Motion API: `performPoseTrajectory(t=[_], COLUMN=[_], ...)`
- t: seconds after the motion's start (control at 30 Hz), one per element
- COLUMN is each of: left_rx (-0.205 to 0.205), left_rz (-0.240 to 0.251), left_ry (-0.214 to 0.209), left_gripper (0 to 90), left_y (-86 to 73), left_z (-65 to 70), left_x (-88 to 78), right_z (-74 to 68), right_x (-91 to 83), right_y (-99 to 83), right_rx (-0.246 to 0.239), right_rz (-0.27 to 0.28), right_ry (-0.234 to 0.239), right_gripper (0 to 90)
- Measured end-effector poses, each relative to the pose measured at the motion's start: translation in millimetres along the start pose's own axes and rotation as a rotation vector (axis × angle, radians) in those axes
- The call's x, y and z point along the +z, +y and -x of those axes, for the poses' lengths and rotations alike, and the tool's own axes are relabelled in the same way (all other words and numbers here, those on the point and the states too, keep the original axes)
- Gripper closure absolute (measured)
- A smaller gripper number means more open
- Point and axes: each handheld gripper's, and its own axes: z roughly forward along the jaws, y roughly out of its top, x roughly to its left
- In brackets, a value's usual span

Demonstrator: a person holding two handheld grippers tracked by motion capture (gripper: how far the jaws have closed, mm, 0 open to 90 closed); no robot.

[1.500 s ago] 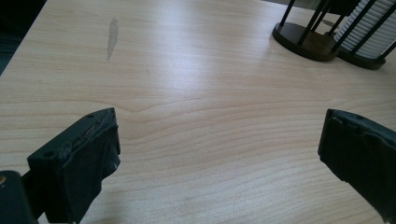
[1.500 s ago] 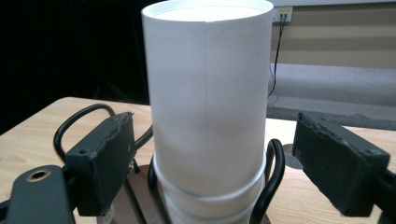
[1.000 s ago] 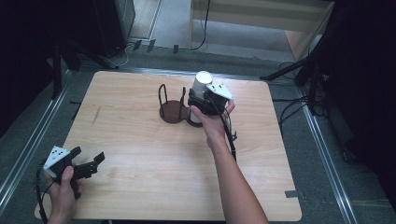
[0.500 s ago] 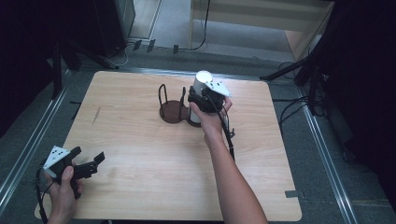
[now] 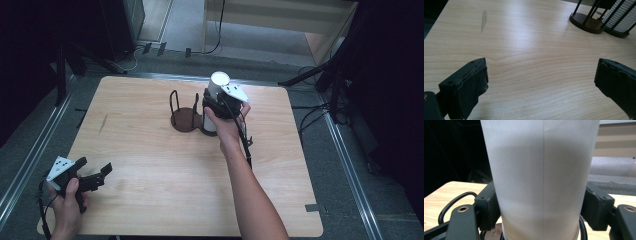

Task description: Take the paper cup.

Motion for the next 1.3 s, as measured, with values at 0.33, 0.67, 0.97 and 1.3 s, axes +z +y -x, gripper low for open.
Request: performPoseTrajectory(t=[0.33, 0.67, 0.97, 1.3], left_rx=[0.000, -0.001, -0.001, -0.001], left_rz=[0.000, 0.000, 0.000, 0.000], left_ry=[0.001, 0.000, -0.001, 0.000], left_gripper=[0.0, 0.0, 0.0, 0.0], left_y=[0.0, 0.0, 0.0, 0.0], left_z=[0.0, -0.1, -0.2, -0.1], left_x=[0.0, 0.0, 0.0, 0.0], right_z=[-2.2, -7.7, -10.1, -5.4], right_x=[-4.0, -9.9, -15.7, -26.7], right_y=[9.6, 22.5, 32.5, 44.8], right_rx=[-0.021, -0.030, -0.032, -0.031], right_rz=[0.024, 0.057, 0.082, 0.113], right_ry=[0.004, 0.017, 0.023, 0.016], right_gripper=[26.6, 26.6, 26.6, 26.6])
